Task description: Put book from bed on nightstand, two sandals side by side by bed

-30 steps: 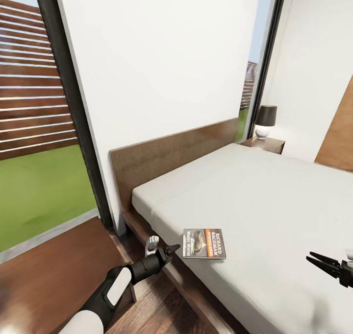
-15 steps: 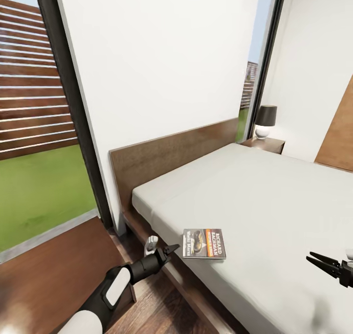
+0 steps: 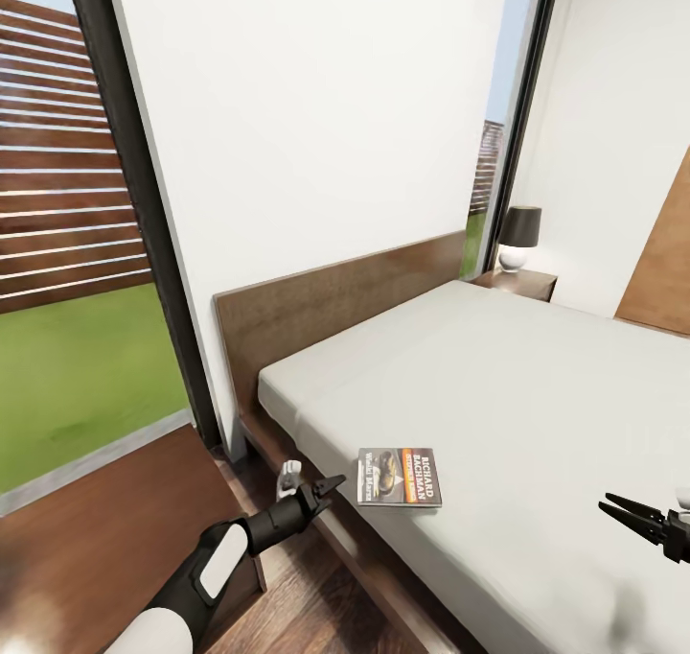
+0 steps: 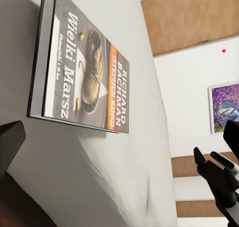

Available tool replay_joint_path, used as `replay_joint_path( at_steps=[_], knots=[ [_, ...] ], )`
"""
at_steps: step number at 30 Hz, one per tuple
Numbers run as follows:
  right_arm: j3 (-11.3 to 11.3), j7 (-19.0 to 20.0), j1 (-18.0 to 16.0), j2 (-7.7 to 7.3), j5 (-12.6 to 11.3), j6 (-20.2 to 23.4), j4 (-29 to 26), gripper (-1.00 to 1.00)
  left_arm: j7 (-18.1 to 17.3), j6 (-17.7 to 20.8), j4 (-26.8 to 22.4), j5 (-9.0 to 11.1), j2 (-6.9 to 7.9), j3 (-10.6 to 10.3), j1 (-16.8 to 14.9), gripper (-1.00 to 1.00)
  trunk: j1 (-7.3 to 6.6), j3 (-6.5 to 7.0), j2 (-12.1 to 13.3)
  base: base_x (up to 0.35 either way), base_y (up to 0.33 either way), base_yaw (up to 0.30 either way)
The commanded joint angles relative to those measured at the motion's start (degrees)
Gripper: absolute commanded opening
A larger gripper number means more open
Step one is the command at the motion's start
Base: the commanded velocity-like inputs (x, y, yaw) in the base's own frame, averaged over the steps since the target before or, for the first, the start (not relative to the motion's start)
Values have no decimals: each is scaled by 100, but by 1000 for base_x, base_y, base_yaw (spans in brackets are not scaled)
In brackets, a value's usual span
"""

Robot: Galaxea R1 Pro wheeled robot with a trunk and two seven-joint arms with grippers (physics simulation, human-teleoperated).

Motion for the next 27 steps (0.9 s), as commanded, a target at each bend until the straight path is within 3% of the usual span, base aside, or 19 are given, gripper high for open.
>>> replay_joint_path(
  at_steps=[1, 19, 27],
  knots=[
    [-1, 19, -3, -1, -19, 60, 2, 100, -1, 45, 0, 32, -2, 6, -3, 100, -1, -6, -2, 0, 0, 0],
    [-1, 19, -3, -1, -19, 60, 2, 100, 28, 41, 0, 24, -21, -4, -3, 100, -1, -6, -2, 0, 0, 0],
    [-1, 19, -3, -1, -19, 60, 2, 100, 11, 41, -5, 23, -22, -5, -3, 100, 65, -59, -123, 0, 0, 0]
  ],
)
